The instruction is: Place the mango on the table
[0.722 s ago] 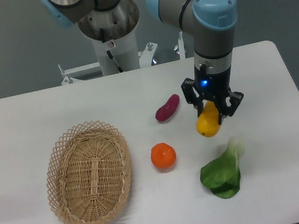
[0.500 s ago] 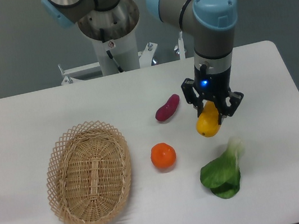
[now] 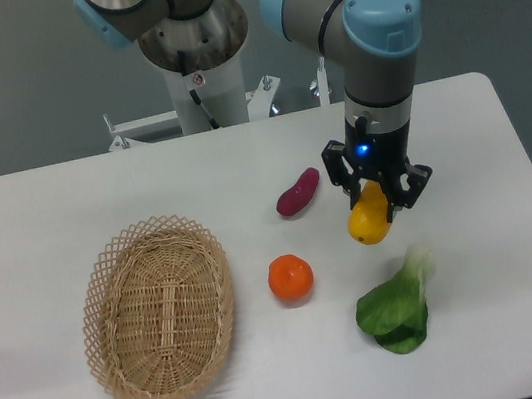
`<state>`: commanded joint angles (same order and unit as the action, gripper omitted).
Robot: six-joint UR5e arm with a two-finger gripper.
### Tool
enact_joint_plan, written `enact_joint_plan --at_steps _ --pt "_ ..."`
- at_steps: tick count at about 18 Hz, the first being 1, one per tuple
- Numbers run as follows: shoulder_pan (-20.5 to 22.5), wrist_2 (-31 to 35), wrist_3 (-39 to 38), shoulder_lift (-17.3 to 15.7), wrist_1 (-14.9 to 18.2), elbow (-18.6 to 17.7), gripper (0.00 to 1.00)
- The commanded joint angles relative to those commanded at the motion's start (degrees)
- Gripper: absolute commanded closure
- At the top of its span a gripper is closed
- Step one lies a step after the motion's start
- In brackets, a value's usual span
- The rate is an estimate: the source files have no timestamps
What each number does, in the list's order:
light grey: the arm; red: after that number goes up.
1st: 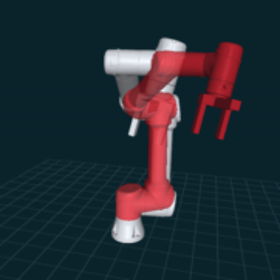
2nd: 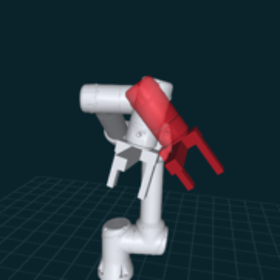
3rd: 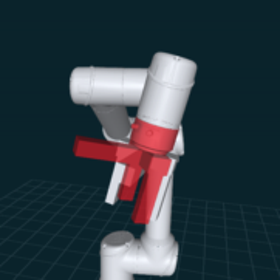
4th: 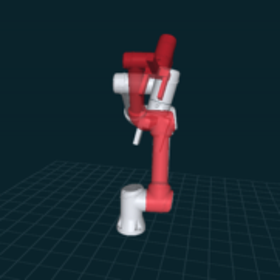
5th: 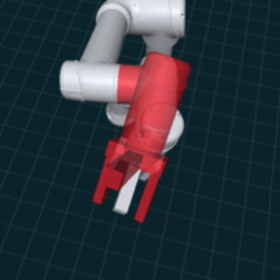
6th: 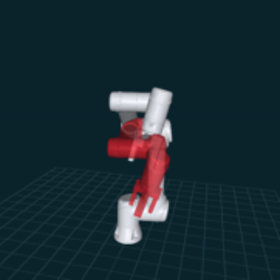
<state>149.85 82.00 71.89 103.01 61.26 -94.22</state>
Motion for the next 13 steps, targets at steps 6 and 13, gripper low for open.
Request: enact_joint_plan --at_steps 6,13 --pt "-0.26 0.0 -0.44 0.7 0.0 0.26 0.64" --pt "-3.33 0.18 -11.4 4.12 -8.77 -1.05 0.64"
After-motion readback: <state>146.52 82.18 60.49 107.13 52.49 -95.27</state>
